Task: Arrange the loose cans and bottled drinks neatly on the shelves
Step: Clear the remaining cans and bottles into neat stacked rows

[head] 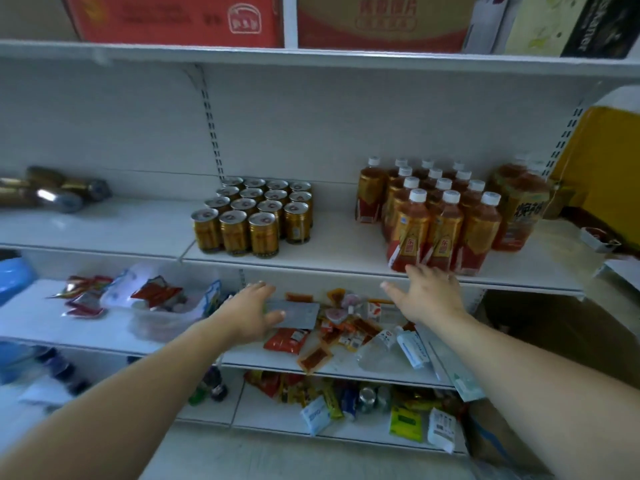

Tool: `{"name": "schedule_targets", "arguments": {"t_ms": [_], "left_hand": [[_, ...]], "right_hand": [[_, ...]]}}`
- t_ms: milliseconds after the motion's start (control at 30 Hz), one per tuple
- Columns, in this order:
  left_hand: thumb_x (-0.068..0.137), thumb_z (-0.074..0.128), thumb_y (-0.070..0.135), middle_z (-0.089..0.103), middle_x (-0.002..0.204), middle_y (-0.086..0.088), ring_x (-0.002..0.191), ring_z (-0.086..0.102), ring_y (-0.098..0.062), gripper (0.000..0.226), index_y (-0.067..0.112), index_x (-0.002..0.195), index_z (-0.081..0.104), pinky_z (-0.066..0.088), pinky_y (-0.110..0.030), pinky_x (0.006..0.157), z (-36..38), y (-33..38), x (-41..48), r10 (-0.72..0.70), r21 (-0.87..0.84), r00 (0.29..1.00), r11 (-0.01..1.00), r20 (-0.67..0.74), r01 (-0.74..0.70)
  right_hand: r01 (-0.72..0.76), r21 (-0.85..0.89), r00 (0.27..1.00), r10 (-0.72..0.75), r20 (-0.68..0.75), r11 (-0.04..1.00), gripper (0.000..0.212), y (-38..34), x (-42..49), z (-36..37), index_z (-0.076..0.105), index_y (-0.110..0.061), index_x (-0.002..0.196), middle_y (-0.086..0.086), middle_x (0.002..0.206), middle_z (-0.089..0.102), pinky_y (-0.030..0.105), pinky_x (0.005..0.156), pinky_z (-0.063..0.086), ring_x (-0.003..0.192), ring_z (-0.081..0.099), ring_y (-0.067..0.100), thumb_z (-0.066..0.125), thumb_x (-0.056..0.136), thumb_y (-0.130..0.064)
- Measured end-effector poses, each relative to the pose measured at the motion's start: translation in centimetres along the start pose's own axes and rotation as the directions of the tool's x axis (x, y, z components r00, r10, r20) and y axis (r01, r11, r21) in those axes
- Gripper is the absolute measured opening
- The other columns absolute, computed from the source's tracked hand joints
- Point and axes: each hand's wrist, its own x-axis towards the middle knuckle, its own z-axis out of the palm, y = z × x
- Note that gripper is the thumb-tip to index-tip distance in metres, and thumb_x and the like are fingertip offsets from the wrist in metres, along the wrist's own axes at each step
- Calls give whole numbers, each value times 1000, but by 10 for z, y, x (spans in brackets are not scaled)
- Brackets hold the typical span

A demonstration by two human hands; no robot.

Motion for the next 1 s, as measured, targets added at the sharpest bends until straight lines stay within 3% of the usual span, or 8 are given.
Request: {"name": "schedule_targets", "arguments": {"t_ms": [200,400,600,767,1000], "left_hand": [[93,51,46,14,159,-2,144,19,-21,69,21,150,23,19,-36,117,-28,-80,-84,-57,-73,997,996,-44,54],[93,53,43,19,158,-2,144,19,-19,69,18,149,24,19,-31,114,-63,-156,-117,-144,-125,984,984,-107,131],[92,54,44,19,158,0,144,18,-19,69,20,150,24,17,-33,115,-105,-234,-105,-218,-97,963,974,-155,205],[91,55,43,30,152,0,138,29,-20,62,22,146,33,23,-31,111,-144,-302,-90,-301,-45,937,954,-178,298],[92,54,42,24,155,3,139,27,-18,62,25,147,31,24,-31,112,-180,-393,-68,-360,-90,914,933,-187,349]], "right_hand": [[208,40,978,-209,28,977,84,-144,-26,-23,30,-20,149,3,153,35,49,116,18,140,30,26,22,87,-77],[421,110,907,-420,-34,901,78,-273,-22,-48,34,-21,147,2,153,35,49,117,17,141,29,26,28,89,-73],[619,85,785,-611,-99,781,76,-391,23,-55,41,-16,143,7,148,43,43,111,29,135,38,26,35,89,-70],[698,107,717,-689,-106,709,77,-490,63,-56,38,-16,145,7,150,41,41,111,28,136,38,25,36,89,-69],[733,122,680,-728,-95,669,77,-607,101,-58,35,-16,147,6,152,39,38,110,31,137,38,25,36,90,-67]]}}
